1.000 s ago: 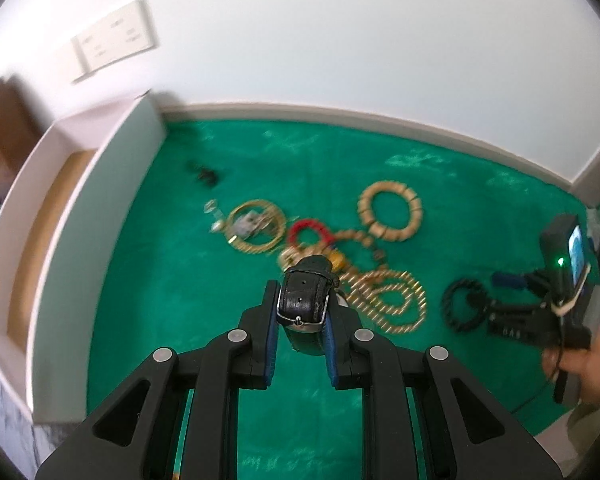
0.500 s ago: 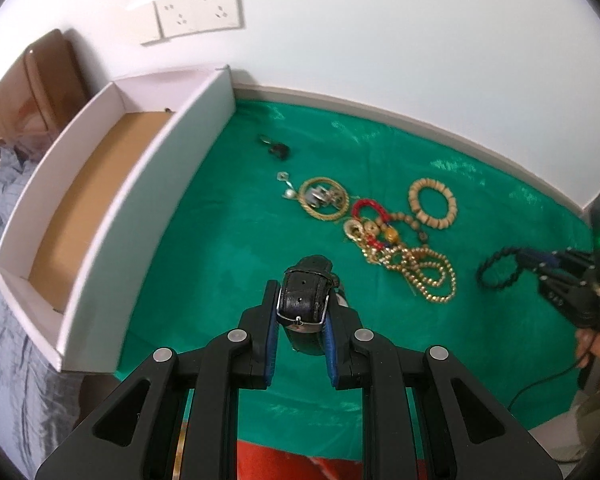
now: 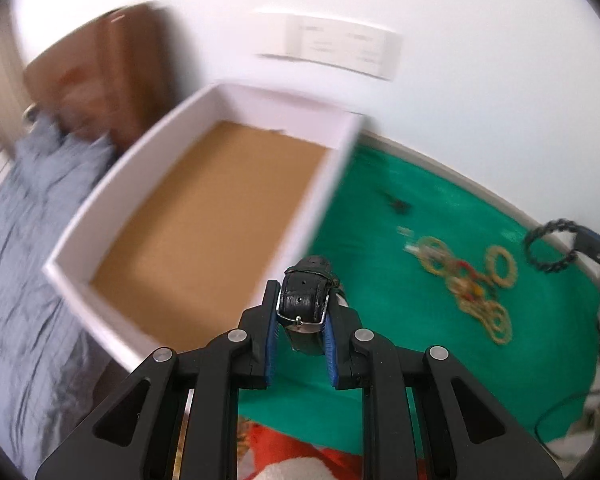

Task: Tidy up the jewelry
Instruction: 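Carry the watch and bracelet into the white tray and open both tools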

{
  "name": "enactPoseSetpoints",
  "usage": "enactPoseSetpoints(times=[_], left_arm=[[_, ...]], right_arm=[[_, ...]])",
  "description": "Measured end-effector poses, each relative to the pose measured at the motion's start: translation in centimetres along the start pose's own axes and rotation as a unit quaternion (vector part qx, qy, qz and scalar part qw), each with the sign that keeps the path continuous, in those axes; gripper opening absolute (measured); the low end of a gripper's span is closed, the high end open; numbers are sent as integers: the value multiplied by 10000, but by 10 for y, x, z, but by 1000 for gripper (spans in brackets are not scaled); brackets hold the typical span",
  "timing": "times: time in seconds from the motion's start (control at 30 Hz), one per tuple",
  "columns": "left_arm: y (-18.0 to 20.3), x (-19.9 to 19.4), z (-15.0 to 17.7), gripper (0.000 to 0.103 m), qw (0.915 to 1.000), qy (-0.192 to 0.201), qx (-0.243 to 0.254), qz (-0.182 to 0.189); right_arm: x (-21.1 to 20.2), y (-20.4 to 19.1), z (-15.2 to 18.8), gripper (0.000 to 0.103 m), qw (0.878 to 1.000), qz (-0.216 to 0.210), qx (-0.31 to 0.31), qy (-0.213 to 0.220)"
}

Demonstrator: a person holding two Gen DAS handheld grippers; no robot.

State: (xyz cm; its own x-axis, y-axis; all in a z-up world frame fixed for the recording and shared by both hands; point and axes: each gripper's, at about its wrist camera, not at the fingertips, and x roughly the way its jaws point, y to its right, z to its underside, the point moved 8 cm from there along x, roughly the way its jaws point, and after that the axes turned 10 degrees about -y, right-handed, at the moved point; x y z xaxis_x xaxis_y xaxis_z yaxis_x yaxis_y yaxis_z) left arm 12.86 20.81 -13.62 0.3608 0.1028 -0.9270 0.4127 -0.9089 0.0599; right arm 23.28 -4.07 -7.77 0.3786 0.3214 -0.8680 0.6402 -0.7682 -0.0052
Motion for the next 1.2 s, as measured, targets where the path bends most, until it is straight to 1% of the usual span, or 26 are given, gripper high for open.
enactPoseSetpoints(times=[0.03,0.1,0.13,0.2,0.23,0.3,0.4,0.43,0.53,0.6,0.67,0.73,0.87,0.97,1.0,1.03,1.07,1.1,1.13,1.17,1.2], left_arm=[[-23,2,-5,18,9998,20,-148,-146],[-52,6,-11,18,9987,41,-299,-408],[-70,9,-15,18,9977,46,-401,-552],[-95,14,-21,18,9964,27,-541,-652],[-105,17,-22,18,9958,16,-598,-690],[-125,25,-28,18,9942,-12,-714,-807],[-148,44,-33,18,9919,-77,-913,-880],[-154,50,-33,18,9911,-119,-969,-902],[-169,69,-35,18,9900,-203,-1103,-859],[-178,78,-35,18,9891,-255,-1173,-854],[-185,87,-37,18,9881,-284,-1217,-898],[-187,97,-39,18,9881,-327,-1250,-839],[-188,120,-39,18,9879,-435,-1276,-771],[-189,127,-36,20,9873,-478,-1332,-715],[-189,127,-36,22,9871,-468,-1348,-722],[-191,128,-35,35,9871,-443,-1342,-749],[-191,127,-36,45,9872,-431,-1329,-774],[-191,125,-37,64,9871,-390,-1317,-818],[-192,120,-38,76,9870,-276,-1302,-903],[-192,117,-40,78,9871,-193,-1279,-940],[-191,112,-42,80,9876,-106,-1234,-968]], right_arm=[[1,-14,-10,14,9999,-87,-111,46],[8,-57,-43,14,9983,-387,-407,158],[13,-71,-52,14,9974,-490,-499,177],[31,-115,-80,14,9940,-751,-776,186],[40,-129,-87,14,9925,-847,-863,182],[65,-173,-106,14,9869,-1137,-1140,122],[104,-221,-117,14,9786,-1506,-1394,-142],[122,-238,-120,14,9760,-1552,-1507,-228],[169,-274,-118,14,9705,-1621,-1686,-591],[197,-293,-115,14,9682,-1517,-1831,-777],[219,-302,-116,14,9672,-1422,-1897,-909],[239,-308,-114,14,9668,-1261,-1980,-1013],[254,-311,-110,14,9667,-1049,-2055,-1108],[258,-310,-109,14,9687,-892,-2067,-1049],[258,-309,-109,17,9700,-841,-2041,-1022],[257,-308,-110,20,9711,-811,-2006,-1007],[257,-305,-112,30,9721,-795,-1968,-998],[256,-303,-113,38,9733,-787,-1917,-982],[254,-301,-114,39,9747,-772,-1866,-954],[251,-298,-115,42,9761,-736,-1825,-920],[251,-296,-116,48,9770,-706,-1799,-898]])
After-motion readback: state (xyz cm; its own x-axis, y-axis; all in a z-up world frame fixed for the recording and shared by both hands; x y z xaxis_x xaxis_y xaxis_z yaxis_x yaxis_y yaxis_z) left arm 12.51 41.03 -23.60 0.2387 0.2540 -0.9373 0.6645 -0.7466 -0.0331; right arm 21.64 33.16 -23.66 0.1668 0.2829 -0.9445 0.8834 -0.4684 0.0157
